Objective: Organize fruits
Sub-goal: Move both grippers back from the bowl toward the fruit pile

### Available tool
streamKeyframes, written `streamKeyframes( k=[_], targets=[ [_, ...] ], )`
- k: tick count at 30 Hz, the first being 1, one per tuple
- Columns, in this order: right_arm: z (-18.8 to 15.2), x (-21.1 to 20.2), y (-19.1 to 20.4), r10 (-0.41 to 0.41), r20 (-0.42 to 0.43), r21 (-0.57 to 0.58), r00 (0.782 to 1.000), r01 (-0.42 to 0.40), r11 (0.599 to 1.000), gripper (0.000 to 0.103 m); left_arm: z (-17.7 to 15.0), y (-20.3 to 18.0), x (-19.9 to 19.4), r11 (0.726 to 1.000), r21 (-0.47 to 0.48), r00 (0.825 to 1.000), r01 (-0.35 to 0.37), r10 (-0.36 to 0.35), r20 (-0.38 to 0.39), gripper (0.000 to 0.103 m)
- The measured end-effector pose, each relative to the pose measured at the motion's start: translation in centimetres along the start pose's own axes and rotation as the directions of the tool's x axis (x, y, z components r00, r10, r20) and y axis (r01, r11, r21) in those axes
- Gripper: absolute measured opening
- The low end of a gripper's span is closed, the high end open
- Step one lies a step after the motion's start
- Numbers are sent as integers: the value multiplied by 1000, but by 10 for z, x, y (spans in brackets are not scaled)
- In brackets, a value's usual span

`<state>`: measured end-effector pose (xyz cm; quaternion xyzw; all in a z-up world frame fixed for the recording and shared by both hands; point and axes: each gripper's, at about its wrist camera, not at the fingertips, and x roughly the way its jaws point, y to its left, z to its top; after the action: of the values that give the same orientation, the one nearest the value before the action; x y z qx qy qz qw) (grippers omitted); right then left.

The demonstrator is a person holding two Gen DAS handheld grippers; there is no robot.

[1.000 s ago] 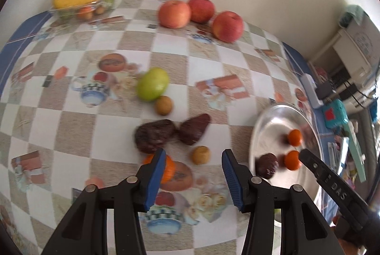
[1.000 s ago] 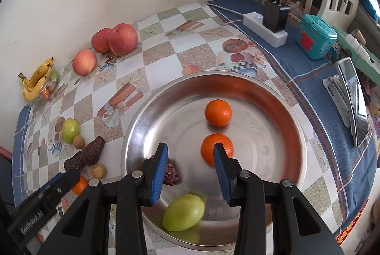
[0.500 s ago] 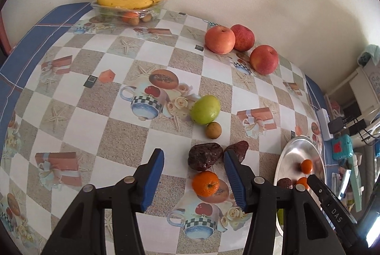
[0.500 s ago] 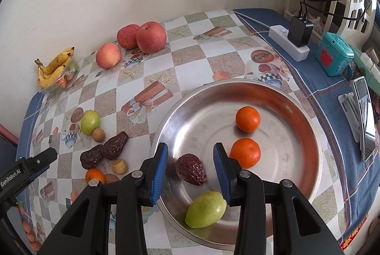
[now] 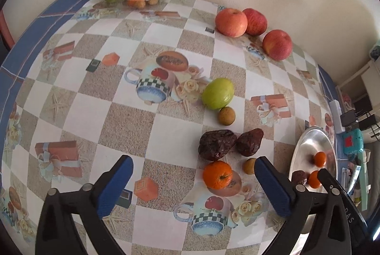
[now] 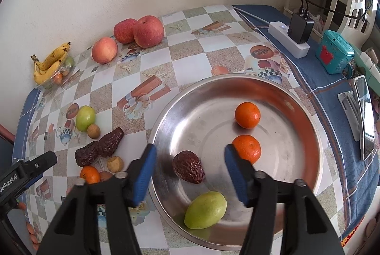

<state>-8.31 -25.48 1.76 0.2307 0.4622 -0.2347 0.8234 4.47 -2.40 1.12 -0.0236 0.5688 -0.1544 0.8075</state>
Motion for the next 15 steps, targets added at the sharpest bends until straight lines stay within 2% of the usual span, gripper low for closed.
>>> streamKeyframes(
  k=[5, 7, 10, 15],
  targets=[
    [-2, 6, 1, -31, -19, -18, 999, 31, 999, 83, -4, 1, 11, 999, 1, 999, -42, 42, -27, 103],
    [-3, 8, 2, -39, -19, -27, 999, 39, 999, 85, -4, 1, 12, 999, 7, 998, -53, 53, -24, 103],
    [-4, 9, 3, -58, -16, -46, 998, 58, 997, 100, -4, 1, 12, 998, 13, 998, -65, 66, -17, 103],
    [-5, 11, 6, -74, -5, -71, 997, 74, 995, 100, -2, 1, 12, 996, 20, 997, -81, 82, -6, 103]
  ],
)
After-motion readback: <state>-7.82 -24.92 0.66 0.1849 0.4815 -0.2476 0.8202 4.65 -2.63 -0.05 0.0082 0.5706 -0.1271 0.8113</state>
